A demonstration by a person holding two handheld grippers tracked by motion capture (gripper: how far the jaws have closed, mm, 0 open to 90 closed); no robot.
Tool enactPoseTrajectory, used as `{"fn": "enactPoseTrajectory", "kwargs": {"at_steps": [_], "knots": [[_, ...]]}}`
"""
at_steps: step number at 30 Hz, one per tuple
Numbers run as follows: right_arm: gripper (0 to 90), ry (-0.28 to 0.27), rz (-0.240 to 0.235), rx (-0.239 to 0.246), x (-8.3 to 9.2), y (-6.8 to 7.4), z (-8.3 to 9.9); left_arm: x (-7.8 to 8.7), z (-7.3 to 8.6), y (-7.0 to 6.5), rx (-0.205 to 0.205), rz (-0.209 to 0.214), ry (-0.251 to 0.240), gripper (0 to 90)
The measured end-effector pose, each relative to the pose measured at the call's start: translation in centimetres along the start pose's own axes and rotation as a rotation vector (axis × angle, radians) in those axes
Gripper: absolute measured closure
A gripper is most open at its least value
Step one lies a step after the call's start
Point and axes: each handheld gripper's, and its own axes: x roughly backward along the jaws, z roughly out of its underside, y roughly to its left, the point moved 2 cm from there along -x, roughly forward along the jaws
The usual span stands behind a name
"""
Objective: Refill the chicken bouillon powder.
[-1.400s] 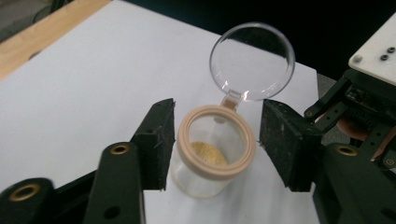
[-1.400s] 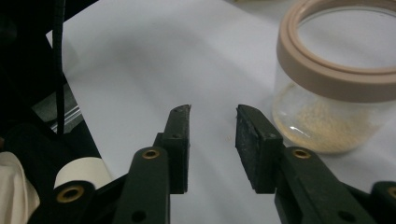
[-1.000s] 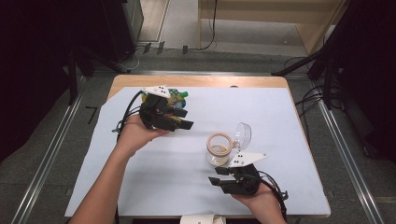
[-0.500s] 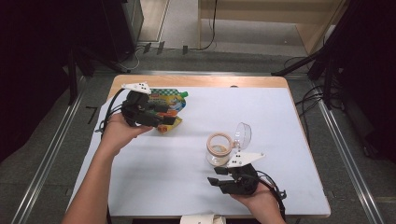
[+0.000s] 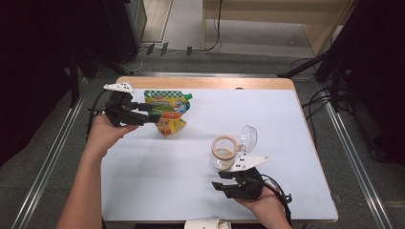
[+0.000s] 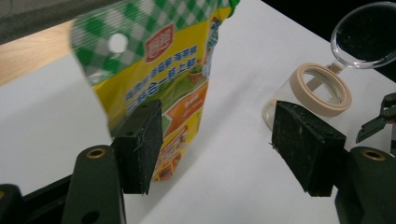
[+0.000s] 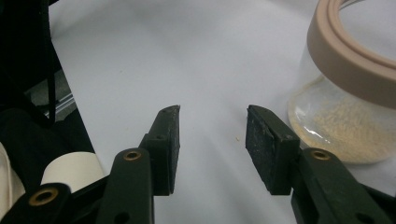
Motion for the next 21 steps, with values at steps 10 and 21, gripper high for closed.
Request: {"fn": "enactPoseTrajectory", "kwargs": {"at_steps": [10, 21], "knots": [[55.9, -0.001, -0.009, 0.014, -0.1, 0.1, 0.0, 0.0, 1.2, 2.4, 0.033, -0.081, 0.011, 34.6], [55.8, 0.003, -0.017, 0.033, -0.7, 0.4, -0.1, -3.1, 0.8, 3.7, 0.077, -0.04, -0.011, 40.2]]}}
